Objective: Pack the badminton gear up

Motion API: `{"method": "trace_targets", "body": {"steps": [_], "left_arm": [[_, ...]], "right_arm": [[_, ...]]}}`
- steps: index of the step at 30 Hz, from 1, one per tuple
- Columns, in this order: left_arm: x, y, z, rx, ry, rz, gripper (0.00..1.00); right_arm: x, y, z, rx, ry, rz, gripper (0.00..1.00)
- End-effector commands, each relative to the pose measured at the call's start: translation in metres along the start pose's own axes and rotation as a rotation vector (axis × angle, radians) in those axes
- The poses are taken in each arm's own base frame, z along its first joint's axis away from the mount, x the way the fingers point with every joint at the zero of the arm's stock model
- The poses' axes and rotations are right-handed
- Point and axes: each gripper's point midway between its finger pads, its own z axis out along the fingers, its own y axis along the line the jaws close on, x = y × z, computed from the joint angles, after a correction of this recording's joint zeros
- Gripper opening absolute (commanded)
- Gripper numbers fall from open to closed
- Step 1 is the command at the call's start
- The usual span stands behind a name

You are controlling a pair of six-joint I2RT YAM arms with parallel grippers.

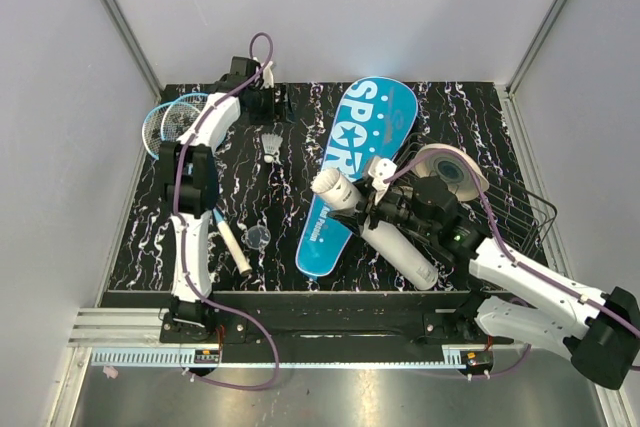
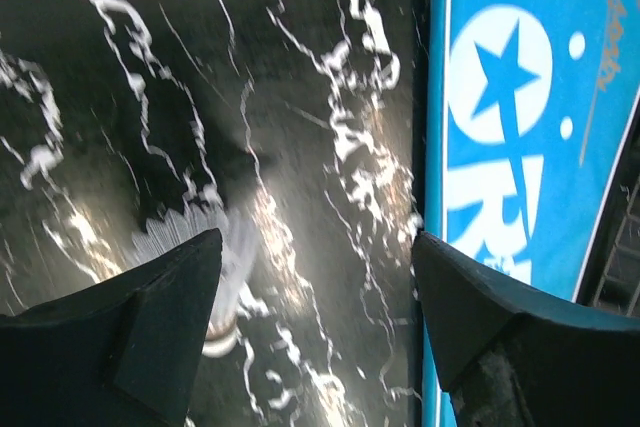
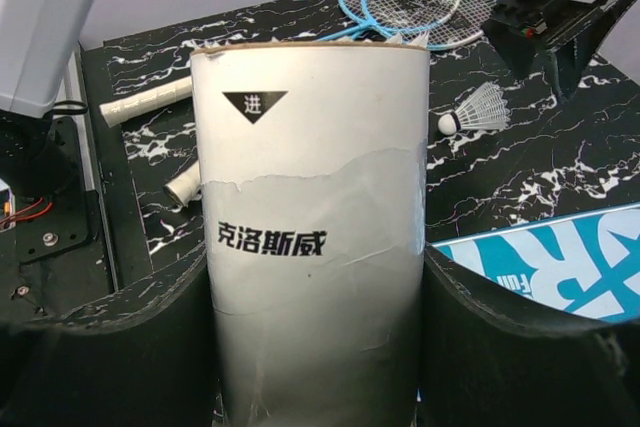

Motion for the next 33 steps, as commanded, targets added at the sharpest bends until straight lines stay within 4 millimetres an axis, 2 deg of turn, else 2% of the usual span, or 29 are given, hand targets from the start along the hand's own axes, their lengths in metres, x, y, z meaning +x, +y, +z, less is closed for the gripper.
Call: {"method": "trace_targets", "body": {"steps": [1,5,6,8,9,10,11,12,13,18,22,24,25,33], "left_arm": [[-0.049,0.008,0.005,0.063,-0.133,0.007,0.81],[-0.038,0.022,0.021,0.045,-0.092,-0.006,0.82],[-0.027,0.028,0.030,0.042,-0.056,-0.025,0.82],[-0.013,0.032,0.031,0.036,-0.004,-0.052,0.80],[-0.011,0.029,0.027,0.046,0.003,-0.052,0.79],[0.002,0.030,0.027,0.049,0.030,-0.064,0.78],[0.006,0.028,0.025,0.056,0.032,-0.066,0.77],[0.000,0.019,0.012,0.068,0.006,-0.054,0.76],[0.010,0.023,0.014,0.062,0.009,-0.062,0.74],[0.016,0.022,0.001,0.038,-0.003,-0.063,0.72],[0.033,0.022,-0.008,0.018,0.027,-0.115,0.69],[0.037,0.019,-0.010,0.027,0.024,-0.131,0.68],[0.049,0.019,-0.009,0.029,0.045,-0.142,0.68],[0.070,0.014,-0.015,0.024,0.083,-0.164,0.61]], "right_arm": [[-0.018,0.001,-0.009,0.012,-0.045,-0.038,0.26],[-0.018,-0.001,-0.011,0.026,-0.046,-0.041,0.26],[-0.018,-0.001,-0.011,0.026,-0.043,-0.043,0.26],[-0.017,-0.002,-0.010,0.029,-0.041,-0.046,0.26],[-0.017,-0.002,-0.010,0.027,-0.043,-0.046,0.26],[-0.018,-0.001,-0.009,0.021,-0.044,-0.047,0.26],[-0.019,-0.001,-0.009,0.020,-0.049,-0.048,0.26],[-0.019,0.000,-0.008,0.015,-0.051,-0.047,0.26],[-0.017,-0.001,-0.007,0.015,-0.048,-0.045,0.26],[-0.015,0.002,-0.005,-0.002,-0.044,-0.038,0.26],[-0.018,0.003,-0.008,0.002,-0.060,-0.037,0.26],[-0.017,0.003,-0.008,0.003,-0.060,-0.037,0.26],[-0.018,0.003,-0.008,0.002,-0.061,-0.037,0.26],[-0.018,0.006,-0.006,-0.017,-0.065,-0.033,0.26]]}}
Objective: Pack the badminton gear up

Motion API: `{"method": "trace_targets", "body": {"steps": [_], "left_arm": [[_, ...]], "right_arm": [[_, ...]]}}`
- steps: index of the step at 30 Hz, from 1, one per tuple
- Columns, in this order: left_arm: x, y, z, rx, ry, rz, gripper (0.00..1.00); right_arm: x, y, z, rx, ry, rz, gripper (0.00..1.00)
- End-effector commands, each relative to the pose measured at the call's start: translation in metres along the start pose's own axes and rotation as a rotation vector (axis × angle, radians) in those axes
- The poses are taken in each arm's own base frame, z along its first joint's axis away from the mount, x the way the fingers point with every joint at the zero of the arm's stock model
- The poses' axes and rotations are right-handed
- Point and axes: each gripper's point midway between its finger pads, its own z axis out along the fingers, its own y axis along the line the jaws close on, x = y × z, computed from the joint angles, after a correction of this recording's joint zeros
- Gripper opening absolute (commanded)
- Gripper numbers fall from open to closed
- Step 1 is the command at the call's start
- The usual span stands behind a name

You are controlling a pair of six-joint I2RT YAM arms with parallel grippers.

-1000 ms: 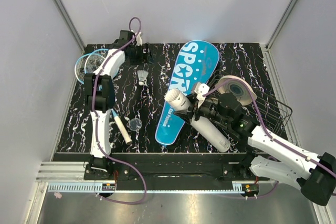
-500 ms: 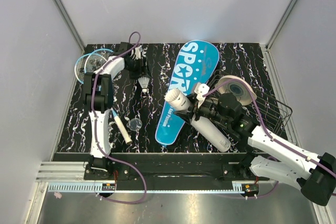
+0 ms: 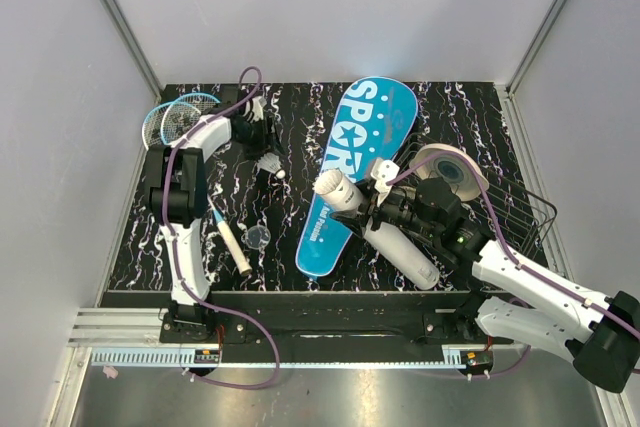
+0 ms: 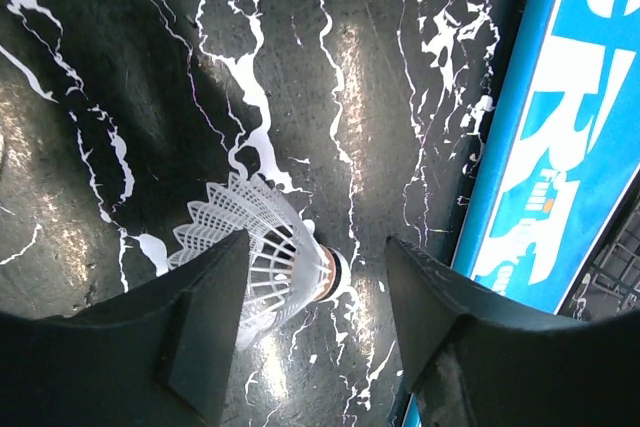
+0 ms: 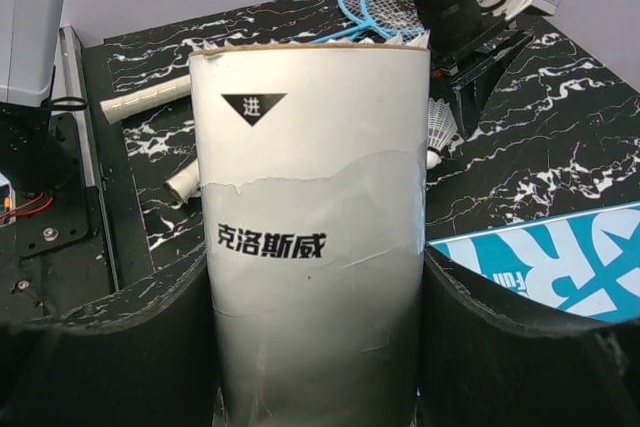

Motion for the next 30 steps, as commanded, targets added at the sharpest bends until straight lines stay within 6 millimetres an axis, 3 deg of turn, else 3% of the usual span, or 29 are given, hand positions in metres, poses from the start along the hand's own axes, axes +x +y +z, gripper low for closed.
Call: {"method": "trace_targets", "body": {"steps": [1,7,11,13,16,17,20,21,27,30], "left_arm": [[-0.004,-0.015,-0.016,0.023,-0.042,0.005,0.59],[0.012,-0.012,-0.019,0.007,-0.010,-0.044,0.43],[0.016,-0.020,-0.027,0.027,-0.016,-0.078,0.14],[0.013,-0.025,-0.037,0.034,-0.043,-0.083,0.08],[0.002,-0.044,-0.072,0.051,-0.122,-0.052,0.02],[-0.004,-0.060,-0.096,0.083,-0.168,-0.024,0.01],[-0.001,-0.093,-0.133,0.191,-0.206,0.027,0.00],[0.001,-0.111,-0.157,0.238,-0.245,0.064,0.00],[0.046,-0.188,-0.234,0.493,-0.274,0.262,0.00],[0.069,-0.218,-0.255,0.568,-0.276,0.349,0.00]], "right_arm": [[-0.016,0.005,0.000,-0.023,-0.063,-0.018,0.26],[-0.012,0.005,-0.001,-0.017,-0.059,-0.013,0.26],[-0.011,0.005,-0.001,-0.020,-0.058,-0.008,0.26],[-0.012,0.005,0.000,-0.020,-0.055,-0.008,0.26],[-0.009,0.004,0.002,-0.019,-0.044,-0.007,0.26],[-0.009,0.004,0.003,-0.019,-0.042,-0.008,0.26],[-0.008,0.003,0.008,-0.026,-0.037,-0.006,0.26],[-0.008,0.003,0.013,-0.036,-0.033,-0.005,0.26],[-0.007,-0.001,0.033,-0.053,-0.018,-0.007,0.26],[-0.010,-0.002,0.042,-0.063,-0.017,-0.010,0.26]]}}
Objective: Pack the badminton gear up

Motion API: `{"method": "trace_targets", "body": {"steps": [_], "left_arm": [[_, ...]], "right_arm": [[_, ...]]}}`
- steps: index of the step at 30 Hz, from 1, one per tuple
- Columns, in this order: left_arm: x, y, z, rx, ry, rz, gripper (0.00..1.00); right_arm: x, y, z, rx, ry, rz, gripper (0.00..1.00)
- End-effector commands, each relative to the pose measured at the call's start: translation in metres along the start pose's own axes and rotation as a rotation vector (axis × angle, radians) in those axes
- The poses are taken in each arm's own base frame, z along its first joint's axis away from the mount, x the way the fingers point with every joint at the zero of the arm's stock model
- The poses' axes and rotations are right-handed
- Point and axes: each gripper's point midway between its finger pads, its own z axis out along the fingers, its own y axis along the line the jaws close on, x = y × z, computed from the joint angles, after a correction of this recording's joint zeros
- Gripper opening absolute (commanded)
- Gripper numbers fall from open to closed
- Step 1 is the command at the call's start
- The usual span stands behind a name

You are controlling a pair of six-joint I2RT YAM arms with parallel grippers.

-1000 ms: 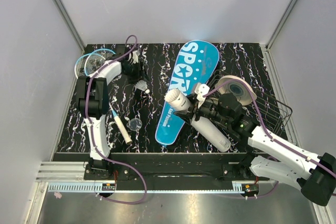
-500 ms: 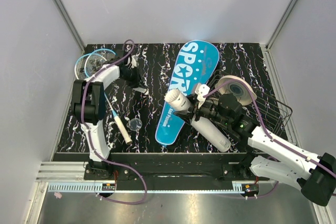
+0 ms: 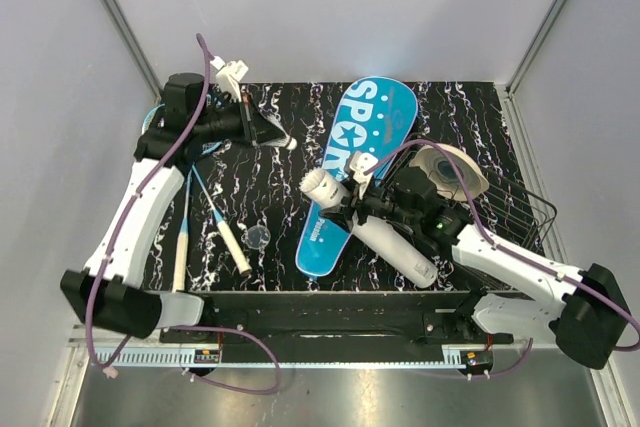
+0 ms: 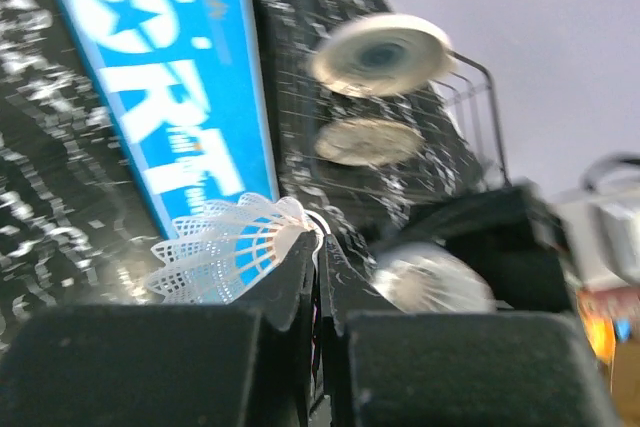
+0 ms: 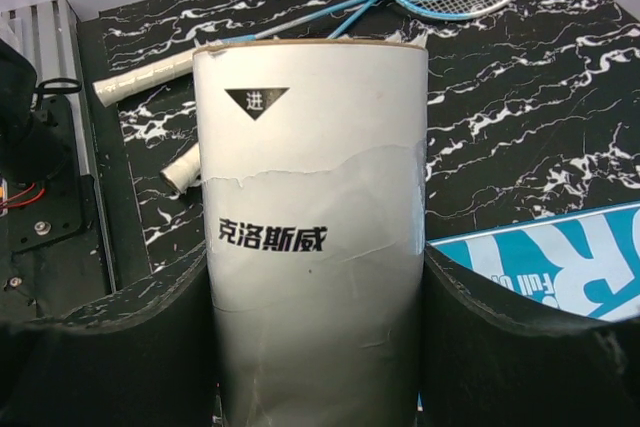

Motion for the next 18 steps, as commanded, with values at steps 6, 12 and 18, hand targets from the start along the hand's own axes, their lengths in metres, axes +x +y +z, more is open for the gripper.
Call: {"method": "trace_targets", "body": {"steps": [6,12,18], "left_arm": [[0.035,-0.109,-0.026,0.298,0.060,0.141,0.03],[0.050,-0.107,-0.019,0.264,0.106,0.135,0.02],[0.055,-0.103,-0.020,0.250,0.115,0.132,0.01]], "right_arm": [[-0.034,0.000,0.019,-0.039,-0.088,-0.049,0.26],[-0.037,0.000,0.013,-0.026,-0.097,-0.055,0.26],[-0.036,-0.001,0.007,-0.012,-0.104,-0.055,0.26]]}}
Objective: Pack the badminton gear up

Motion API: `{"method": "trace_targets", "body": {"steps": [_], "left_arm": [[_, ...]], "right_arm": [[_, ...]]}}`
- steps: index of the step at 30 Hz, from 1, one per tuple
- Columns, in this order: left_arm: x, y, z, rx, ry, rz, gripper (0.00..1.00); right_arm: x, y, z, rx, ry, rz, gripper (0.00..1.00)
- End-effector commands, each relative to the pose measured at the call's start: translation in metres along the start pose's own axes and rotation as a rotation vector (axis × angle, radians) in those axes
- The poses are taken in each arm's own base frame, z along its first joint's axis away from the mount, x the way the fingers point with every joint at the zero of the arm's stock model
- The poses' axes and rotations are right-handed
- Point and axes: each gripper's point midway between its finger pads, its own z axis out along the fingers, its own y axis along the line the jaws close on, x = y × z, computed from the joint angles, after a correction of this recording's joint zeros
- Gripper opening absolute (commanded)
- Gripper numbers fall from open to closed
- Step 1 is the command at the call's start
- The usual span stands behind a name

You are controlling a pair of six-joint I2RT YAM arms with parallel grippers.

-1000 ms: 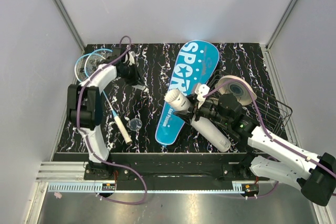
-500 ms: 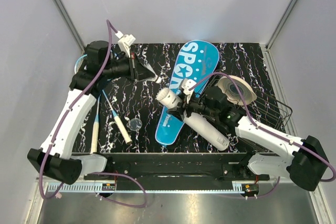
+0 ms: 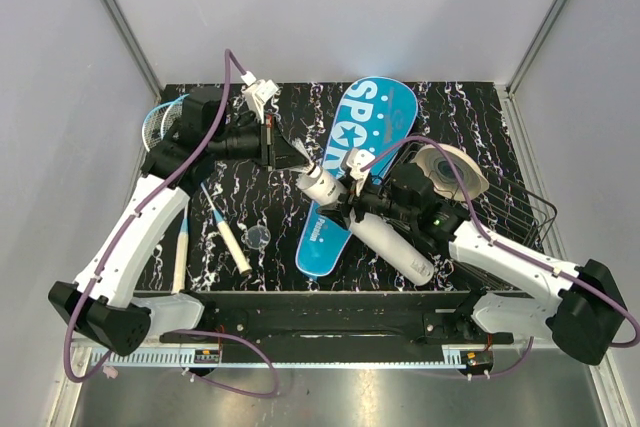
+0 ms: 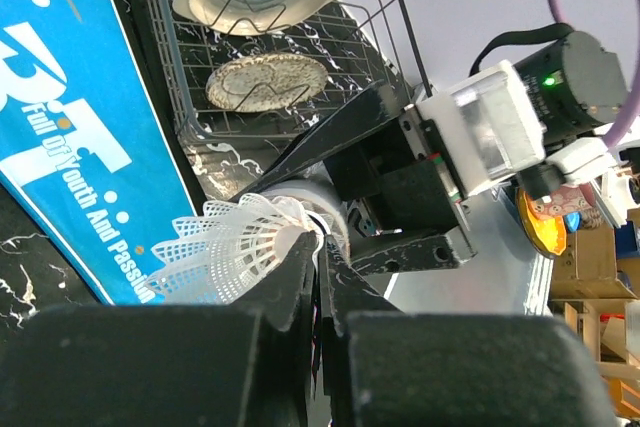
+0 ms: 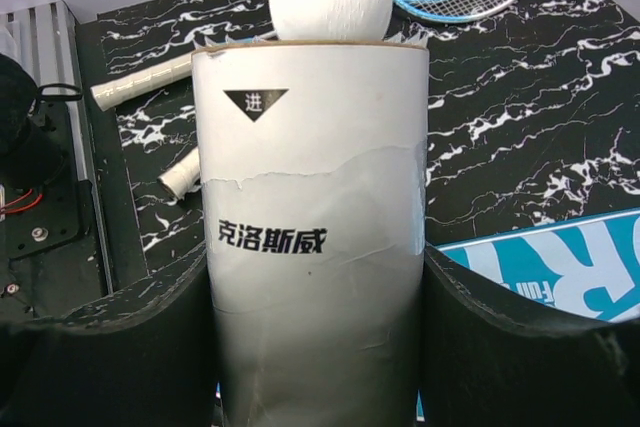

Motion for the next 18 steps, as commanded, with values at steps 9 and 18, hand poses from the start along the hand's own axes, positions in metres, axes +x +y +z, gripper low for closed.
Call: {"method": "trace_targets", "body": {"steps": [9,18], "left_arm": [[0.011,-0.007,-0.001,0.023,0.037,0.007,0.00],[0.032,-0.035,0.018,0.173,0.093,0.038,0.23]], "right_arm": [[-0.040,0.004,-0.006,-0.009,-0.137,-0.065,0.26],[-0.043,0.006,-0.008,-0.013,-0.147,-0.062,0.26]]}}
